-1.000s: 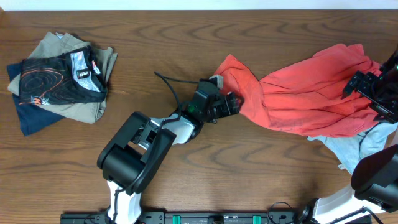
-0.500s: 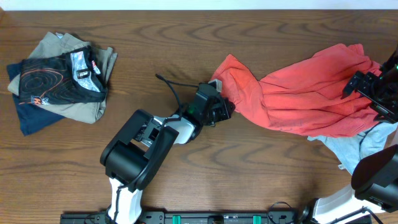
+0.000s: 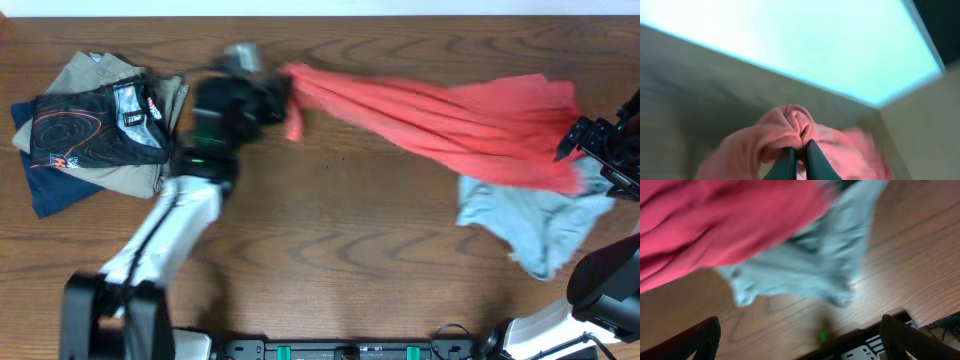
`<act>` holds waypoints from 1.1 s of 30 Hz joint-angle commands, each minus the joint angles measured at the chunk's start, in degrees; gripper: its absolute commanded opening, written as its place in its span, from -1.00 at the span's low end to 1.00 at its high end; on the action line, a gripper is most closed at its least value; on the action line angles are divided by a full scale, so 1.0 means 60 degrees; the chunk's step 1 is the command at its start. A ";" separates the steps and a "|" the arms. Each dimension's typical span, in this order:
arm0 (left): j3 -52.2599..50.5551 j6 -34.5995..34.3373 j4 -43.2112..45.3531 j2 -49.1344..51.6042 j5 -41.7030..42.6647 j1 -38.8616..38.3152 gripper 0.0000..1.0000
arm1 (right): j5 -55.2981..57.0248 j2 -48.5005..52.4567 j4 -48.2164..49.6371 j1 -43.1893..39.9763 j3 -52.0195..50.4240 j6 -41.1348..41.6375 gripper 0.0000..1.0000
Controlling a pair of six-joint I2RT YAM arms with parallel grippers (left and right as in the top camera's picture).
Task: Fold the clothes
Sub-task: 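Pull the shirt apart with both grippers to spread it flat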
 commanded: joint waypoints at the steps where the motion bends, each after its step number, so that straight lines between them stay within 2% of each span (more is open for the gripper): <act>1: 0.0062 0.0138 -0.0805 -0.0087 -0.0900 0.0812 -0.01 | 0.0022 -0.0146 -0.0011 -0.0036 0.0047 -0.0226 0.98; 3: 0.0062 0.0138 -0.1574 0.0073 -0.0914 0.0984 0.96 | 0.0018 -0.0146 -0.0015 -0.0033 0.0047 -0.0295 0.98; 6: 0.0062 0.0135 -0.2761 0.0415 -0.0769 0.0943 0.96 | 0.0018 -0.0146 -0.0044 -0.0033 0.0044 -0.0412 0.98; 12: 0.0051 0.0131 -0.4047 0.1067 0.0721 0.0178 0.96 | -0.0171 -0.0146 -0.0055 0.0044 0.0044 -0.0739 0.99; 17: 0.0047 0.0131 -0.4153 0.1581 0.1024 -0.1122 0.96 | -0.1297 -0.0146 0.0000 0.0470 -0.0055 -0.1672 0.78; 25: 0.0047 -0.0095 -0.2998 0.3249 0.1027 -0.2871 0.95 | -0.1388 -0.0146 0.0612 0.2055 -0.1060 -0.1759 0.62; 33: 0.0047 -0.0302 -0.0492 0.4390 0.0637 -0.3180 0.96 | -0.2080 -0.0146 0.2295 0.3734 -0.3297 -0.1683 0.62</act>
